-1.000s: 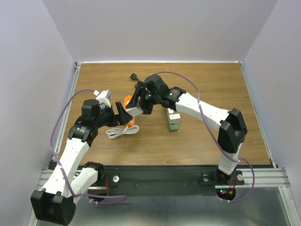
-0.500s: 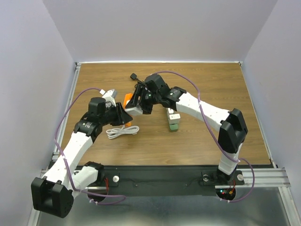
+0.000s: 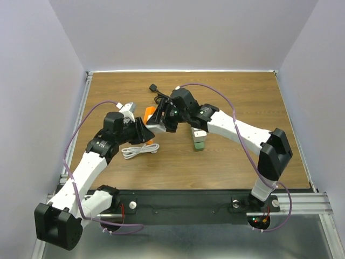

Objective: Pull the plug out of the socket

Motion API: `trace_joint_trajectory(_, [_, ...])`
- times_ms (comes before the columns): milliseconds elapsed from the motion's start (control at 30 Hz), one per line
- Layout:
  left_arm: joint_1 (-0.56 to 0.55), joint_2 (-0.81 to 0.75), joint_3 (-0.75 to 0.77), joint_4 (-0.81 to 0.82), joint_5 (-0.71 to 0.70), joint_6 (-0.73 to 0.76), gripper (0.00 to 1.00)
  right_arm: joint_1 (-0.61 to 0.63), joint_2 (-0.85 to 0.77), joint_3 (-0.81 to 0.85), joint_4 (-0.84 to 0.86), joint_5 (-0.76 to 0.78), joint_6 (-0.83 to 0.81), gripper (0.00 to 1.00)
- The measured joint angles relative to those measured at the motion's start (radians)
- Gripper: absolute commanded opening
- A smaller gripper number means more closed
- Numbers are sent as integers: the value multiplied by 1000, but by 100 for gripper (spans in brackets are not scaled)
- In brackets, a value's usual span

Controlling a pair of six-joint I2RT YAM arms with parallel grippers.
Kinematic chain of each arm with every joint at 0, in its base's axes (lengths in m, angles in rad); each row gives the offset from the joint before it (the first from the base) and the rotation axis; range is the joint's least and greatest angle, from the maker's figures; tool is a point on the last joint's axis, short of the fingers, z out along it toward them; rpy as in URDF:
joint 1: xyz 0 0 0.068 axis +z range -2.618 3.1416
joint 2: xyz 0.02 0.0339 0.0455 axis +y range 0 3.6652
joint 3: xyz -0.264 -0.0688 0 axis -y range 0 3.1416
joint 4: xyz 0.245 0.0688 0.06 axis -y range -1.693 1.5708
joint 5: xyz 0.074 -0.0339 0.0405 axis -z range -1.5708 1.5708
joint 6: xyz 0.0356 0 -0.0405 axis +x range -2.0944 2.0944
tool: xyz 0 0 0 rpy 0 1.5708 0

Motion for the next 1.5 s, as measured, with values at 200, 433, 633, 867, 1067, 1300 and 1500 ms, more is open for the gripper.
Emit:
trace_joint_trajectory(200, [-36,29,1,26,0,-23,0,-35,-114,-146,52,35,41,0])
trace_joint_trajectory(433, [19,127,1,-17,-190,-60,0,-246,-397,-250,9,9,51,1])
trace_joint_trajectory(633, [17,147,5,-18,-211,-60,0,-377,-538,-323,-5,-25,30,1])
trace_joint_trajectory(867, [17,147,42,5,-165,-29,0,-546,-428,-274,-259,241,-193,0])
trace_joint_trajectory(1067, [18,142,42,6,-140,-18,0,-651,-249,-271,-394,621,-325,0])
trace_joint_trajectory(1300, [19,142,42,8,-128,-14,0,-813,-57,-264,-423,851,-382,11])
trace_joint_trajectory(1500, [25,157,42,10,-105,-3,0,-925,96,-195,-432,936,-417,22])
